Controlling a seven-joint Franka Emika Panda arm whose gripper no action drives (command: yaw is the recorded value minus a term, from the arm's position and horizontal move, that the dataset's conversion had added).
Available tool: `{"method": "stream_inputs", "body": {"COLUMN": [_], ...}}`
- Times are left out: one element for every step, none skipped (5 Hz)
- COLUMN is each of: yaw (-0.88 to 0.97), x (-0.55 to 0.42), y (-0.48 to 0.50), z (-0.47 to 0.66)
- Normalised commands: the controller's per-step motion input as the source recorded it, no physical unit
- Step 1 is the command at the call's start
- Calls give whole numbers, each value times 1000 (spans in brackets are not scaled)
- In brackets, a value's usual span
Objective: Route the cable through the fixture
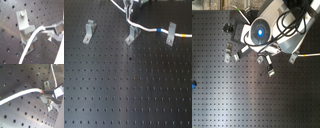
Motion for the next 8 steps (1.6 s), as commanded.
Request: {"method": "stream_inputs", "body": {"yaw": [0,-163,-371,-386,-363,-191,0,0], "x": [-21,-62,-81,-25,-31,66,-133,-95], "y": [-59,-166,-298,-284,-254,-4,507,434], "z": [-55,-244,-332,-298,-267,-143,-4,-6]}}
